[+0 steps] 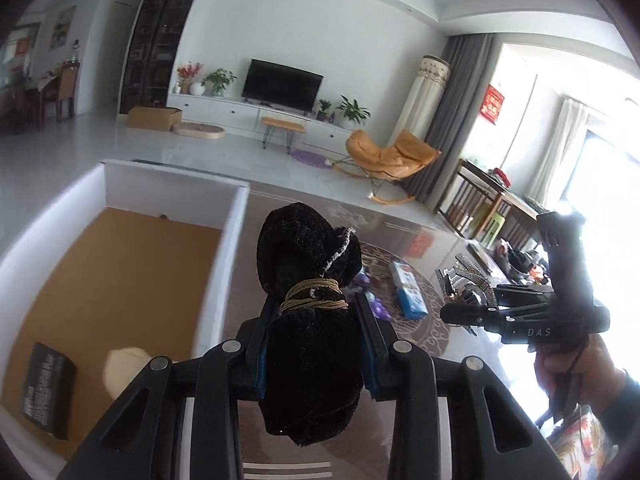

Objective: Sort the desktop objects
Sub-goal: 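Carry the bow clip with the right gripper while the left carries the black bundle to the bin, then open both grippers, dropping the bow clip and black bundle into the bin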

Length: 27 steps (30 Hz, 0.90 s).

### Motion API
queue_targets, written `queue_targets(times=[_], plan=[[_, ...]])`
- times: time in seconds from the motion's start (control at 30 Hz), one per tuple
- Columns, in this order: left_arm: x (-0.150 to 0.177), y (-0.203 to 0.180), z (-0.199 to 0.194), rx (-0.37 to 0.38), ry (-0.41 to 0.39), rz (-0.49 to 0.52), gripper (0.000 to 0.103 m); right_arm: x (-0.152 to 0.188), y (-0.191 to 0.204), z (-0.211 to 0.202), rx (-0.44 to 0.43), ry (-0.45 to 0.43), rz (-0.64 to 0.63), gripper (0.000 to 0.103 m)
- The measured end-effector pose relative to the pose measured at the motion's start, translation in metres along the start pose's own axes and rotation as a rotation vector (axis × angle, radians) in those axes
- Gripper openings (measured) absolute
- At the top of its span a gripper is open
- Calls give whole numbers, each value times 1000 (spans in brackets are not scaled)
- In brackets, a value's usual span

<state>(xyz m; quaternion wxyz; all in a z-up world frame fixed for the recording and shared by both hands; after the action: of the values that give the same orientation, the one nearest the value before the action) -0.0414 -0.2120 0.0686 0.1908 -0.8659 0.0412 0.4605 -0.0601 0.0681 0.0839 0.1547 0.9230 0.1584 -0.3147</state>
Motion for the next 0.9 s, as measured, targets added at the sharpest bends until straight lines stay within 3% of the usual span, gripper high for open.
queue_targets(times=[0.1, 0.2, 0.3, 0.4, 0.5, 0.57, 0.6, 0.63, 0.77, 0.9], plan=[[-14, 59, -24, -149, -5, -6, 35, -43, 77, 17, -124, -32, -74, 52], [-3, 119, -27, -246, 62, -72, 35, -74, 155, 43, -226, -52, -140, 52], [22, 163, -21, -300, 135, -149, 35, -90, 221, 79, -252, -51, -222, 52], [48, 185, -13, -317, 195, -209, 35, -91, 262, 122, -242, -12, -264, 52], [67, 193, -1, -339, 260, -222, 43, -80, 283, 163, -233, 72, -290, 52], [77, 196, 5, -370, 298, -205, 59, -69, 289, 183, -210, 115, -306, 58], [79, 196, 6, -387, 303, -196, 69, -64, 290, 191, -202, 135, -311, 73], [78, 196, 5, -392, 287, -198, 69, -59, 290, 197, -188, 146, -315, 85], [69, 198, -3, -427, 212, -221, 85, -53, 281, 194, -168, 102, -318, 89], [57, 191, -5, -433, 147, -248, 86, -60, 253, 159, -166, -1, -282, 90]])
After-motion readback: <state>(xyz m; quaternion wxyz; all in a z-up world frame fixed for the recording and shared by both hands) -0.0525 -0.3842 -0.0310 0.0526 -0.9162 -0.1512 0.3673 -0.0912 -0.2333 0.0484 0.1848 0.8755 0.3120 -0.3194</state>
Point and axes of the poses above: each gripper's, at about its wrist camera, not at the fingertips, and z roughly the way its jaws point, y to its left, x to its underside, the point moved 5 cm from there along z, roughly the way its jaws point, and after that the axes turned 3 degrees about -y, right-handed, at the moved point
